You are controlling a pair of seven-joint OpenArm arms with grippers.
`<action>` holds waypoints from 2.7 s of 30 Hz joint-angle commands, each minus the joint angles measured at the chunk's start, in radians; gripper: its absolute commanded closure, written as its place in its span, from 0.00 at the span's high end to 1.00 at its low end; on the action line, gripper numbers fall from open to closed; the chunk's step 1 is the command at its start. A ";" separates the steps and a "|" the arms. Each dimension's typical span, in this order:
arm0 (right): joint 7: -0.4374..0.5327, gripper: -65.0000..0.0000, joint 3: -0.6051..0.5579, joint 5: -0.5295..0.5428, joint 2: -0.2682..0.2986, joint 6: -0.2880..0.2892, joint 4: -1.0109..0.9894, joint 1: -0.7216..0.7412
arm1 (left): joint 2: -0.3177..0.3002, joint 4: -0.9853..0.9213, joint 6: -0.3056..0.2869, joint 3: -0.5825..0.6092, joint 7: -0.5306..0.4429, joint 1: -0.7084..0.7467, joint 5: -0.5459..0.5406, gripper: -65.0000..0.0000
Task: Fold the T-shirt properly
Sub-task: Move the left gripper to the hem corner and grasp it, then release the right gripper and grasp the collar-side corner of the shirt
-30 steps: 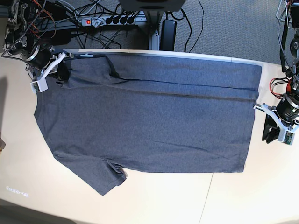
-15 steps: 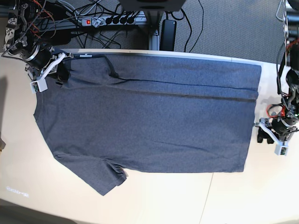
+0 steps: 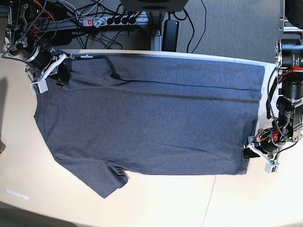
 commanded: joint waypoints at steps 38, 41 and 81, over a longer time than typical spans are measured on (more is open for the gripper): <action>-0.008 0.00 0.009 -0.011 0.017 0.022 0.010 0.000 | -0.002 -0.177 -0.037 0.000 0.079 -0.167 -0.005 0.49; -0.008 0.00 0.009 -0.010 0.017 0.022 0.010 0.000 | -0.003 -0.177 -0.037 0.000 0.077 -0.171 -0.004 0.49; 0.077 0.00 0.010 0.048 0.035 0.022 0.014 0.031 | 0.072 -0.177 -0.037 0.000 -0.073 -0.170 0.156 0.00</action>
